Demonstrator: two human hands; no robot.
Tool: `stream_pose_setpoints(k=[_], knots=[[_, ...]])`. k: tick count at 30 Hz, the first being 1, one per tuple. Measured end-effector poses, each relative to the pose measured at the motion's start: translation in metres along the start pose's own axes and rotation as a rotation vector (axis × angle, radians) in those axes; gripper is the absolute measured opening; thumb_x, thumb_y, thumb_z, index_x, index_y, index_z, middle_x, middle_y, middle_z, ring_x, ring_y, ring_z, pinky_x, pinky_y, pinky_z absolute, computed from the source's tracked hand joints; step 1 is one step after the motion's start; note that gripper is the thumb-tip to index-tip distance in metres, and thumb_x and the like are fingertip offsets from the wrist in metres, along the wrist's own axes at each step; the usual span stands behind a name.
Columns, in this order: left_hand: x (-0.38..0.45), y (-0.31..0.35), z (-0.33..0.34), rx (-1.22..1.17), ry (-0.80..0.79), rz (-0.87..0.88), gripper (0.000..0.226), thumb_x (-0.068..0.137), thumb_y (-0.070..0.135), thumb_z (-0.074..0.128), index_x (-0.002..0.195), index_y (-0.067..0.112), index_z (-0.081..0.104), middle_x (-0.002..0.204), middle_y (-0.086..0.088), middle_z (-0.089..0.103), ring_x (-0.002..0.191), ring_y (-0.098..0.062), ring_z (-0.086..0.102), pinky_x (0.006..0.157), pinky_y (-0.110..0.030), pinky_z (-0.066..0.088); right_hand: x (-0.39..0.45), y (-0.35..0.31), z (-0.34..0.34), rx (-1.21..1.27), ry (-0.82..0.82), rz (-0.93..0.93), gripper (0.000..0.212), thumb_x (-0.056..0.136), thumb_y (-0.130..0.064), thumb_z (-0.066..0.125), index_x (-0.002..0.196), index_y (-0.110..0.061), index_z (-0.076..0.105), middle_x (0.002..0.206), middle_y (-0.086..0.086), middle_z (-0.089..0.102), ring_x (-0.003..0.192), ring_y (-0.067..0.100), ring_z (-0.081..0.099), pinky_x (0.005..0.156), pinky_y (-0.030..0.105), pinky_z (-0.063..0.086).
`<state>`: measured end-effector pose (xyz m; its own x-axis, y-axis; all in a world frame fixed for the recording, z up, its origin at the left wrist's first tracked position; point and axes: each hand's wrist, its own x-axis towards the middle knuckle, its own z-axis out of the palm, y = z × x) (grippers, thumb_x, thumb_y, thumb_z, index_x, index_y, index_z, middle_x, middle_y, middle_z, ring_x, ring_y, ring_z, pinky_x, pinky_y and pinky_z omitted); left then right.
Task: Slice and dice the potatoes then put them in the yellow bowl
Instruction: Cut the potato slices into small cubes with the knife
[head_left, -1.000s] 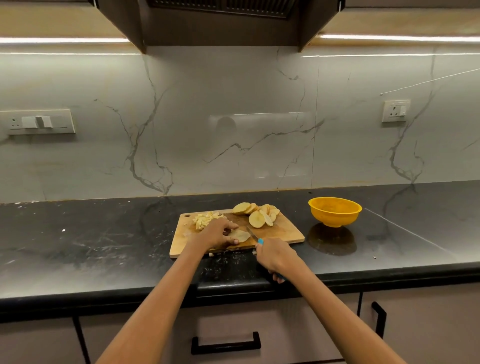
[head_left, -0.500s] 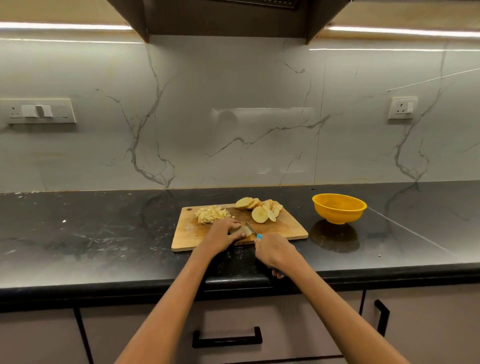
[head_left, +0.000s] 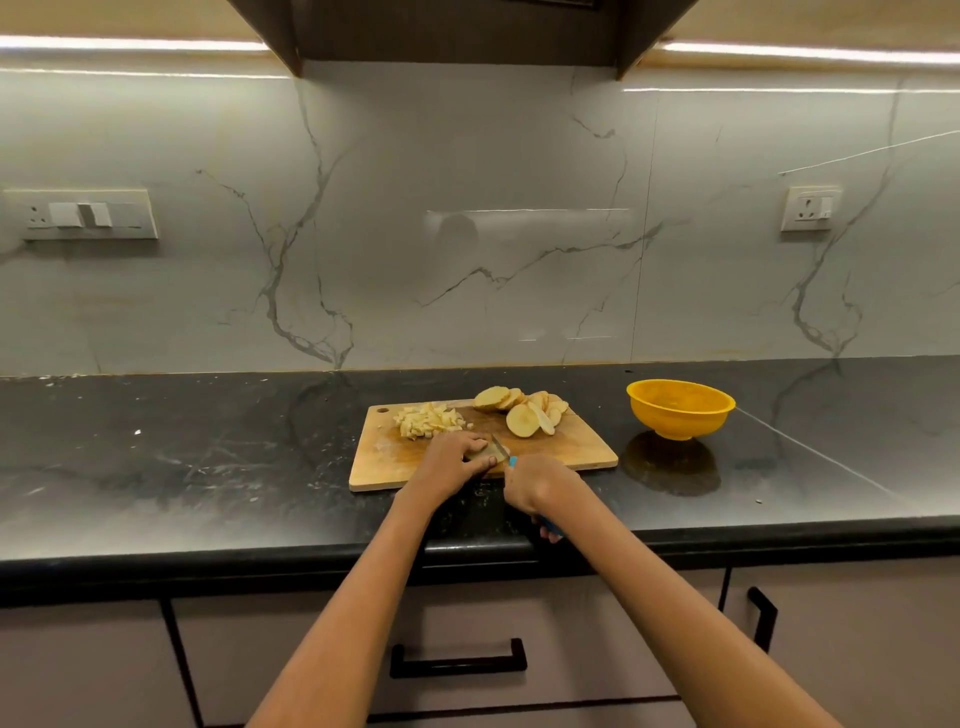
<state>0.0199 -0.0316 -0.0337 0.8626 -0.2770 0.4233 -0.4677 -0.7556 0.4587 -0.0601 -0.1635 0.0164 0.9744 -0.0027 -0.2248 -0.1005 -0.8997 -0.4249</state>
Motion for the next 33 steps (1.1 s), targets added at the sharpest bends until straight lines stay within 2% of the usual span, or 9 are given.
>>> stream_pose_setpoints(k=[3,8,11,13,18,23,27,30,33], knots=[[-0.002,-0.001,0.001,-0.018,0.015,-0.014,0.042,0.089,0.024,0.062,0.123,0.002,0.057,0.133,-0.012,0.054,0.126,-0.021,0.047,0.107,-0.029,0.031,-0.021,0.011,0.005,-0.138,0.067,-0.045,0.032,0.102,-0.025,0.036,0.116,-0.001,0.053,0.119,0.016,0.059,0.106,0.028,0.059,0.091,0.036,0.047],[-0.004,-0.003,0.003,-0.080,0.064,-0.035,0.043,0.086,0.023,0.065,0.123,0.003,0.058,0.133,-0.010,0.055,0.126,-0.020,0.048,0.107,-0.028,0.029,-0.044,0.020,0.006,-0.248,0.134,-0.042,0.036,0.099,-0.027,0.041,0.125,-0.004,0.053,0.126,0.011,0.057,0.114,0.027,0.055,0.092,0.034,0.044],[-0.007,0.000,0.000,-0.126,0.090,-0.043,0.045,0.084,0.024,0.068,0.122,0.002,0.059,0.132,-0.012,0.055,0.127,-0.022,0.047,0.107,-0.030,0.030,-0.042,0.016,0.000,-0.150,0.211,-0.059,0.028,0.099,-0.024,0.040,0.096,-0.002,0.058,0.112,0.015,0.064,0.103,0.029,0.063,0.090,0.036,0.052],[-0.008,-0.002,0.000,-0.117,0.106,-0.055,0.048,0.083,0.025,0.069,0.123,0.002,0.058,0.132,-0.012,0.055,0.126,-0.022,0.048,0.107,-0.031,0.031,-0.034,0.012,0.001,-0.076,0.239,-0.061,0.033,0.100,-0.024,0.037,0.076,-0.004,0.048,0.101,0.017,0.068,0.093,0.030,0.066,0.085,0.037,0.055],[-0.007,-0.001,0.004,-0.088,0.126,-0.017,0.035,0.084,0.021,0.067,0.110,-0.002,0.066,0.120,-0.012,0.064,0.111,-0.018,0.057,0.091,-0.017,0.033,-0.010,0.009,0.008,0.068,0.163,-0.027,0.042,0.102,-0.029,0.033,0.074,-0.001,0.048,0.060,0.012,0.060,0.056,0.024,0.064,0.060,0.028,0.055],[-0.006,-0.002,0.002,-0.098,0.138,0.020,0.028,0.084,0.020,0.067,0.093,-0.007,0.070,0.086,-0.004,0.064,0.085,-0.009,0.050,0.082,-0.032,0.042,-0.002,0.009,0.007,0.098,0.120,-0.023,0.040,0.101,-0.030,0.033,0.080,-0.001,0.052,0.062,0.012,0.060,0.053,0.021,0.061,0.053,0.026,0.052],[-0.007,0.001,0.001,-0.083,0.147,0.042,0.027,0.084,0.018,0.067,0.099,-0.005,0.070,0.099,-0.009,0.070,0.093,-0.016,0.060,0.084,-0.024,0.039,-0.002,0.006,0.005,0.076,0.072,-0.005,0.042,0.102,-0.029,0.032,0.078,0.000,0.051,0.061,0.013,0.058,0.047,0.020,0.057,0.042,0.024,0.046],[-0.006,0.000,-0.001,-0.054,0.111,0.035,0.023,0.083,0.019,0.068,0.089,-0.003,0.072,0.087,-0.007,0.068,0.085,-0.014,0.056,0.085,-0.032,0.043,0.001,-0.001,-0.002,0.142,-0.064,0.040,0.034,0.102,-0.023,0.029,0.109,0.005,0.047,0.074,0.014,0.054,0.057,0.019,0.055,0.049,0.026,0.047],[-0.005,0.000,-0.002,-0.031,0.091,0.042,0.013,0.083,0.021,0.068,0.073,0.013,0.065,0.073,0.000,0.057,0.074,-0.011,0.049,0.082,-0.040,0.045,-0.003,-0.007,-0.009,0.192,-0.143,0.052,0.041,0.103,-0.022,0.028,0.137,0.002,0.029,0.079,0.013,0.049,0.061,0.018,0.052,0.051,0.026,0.046]])
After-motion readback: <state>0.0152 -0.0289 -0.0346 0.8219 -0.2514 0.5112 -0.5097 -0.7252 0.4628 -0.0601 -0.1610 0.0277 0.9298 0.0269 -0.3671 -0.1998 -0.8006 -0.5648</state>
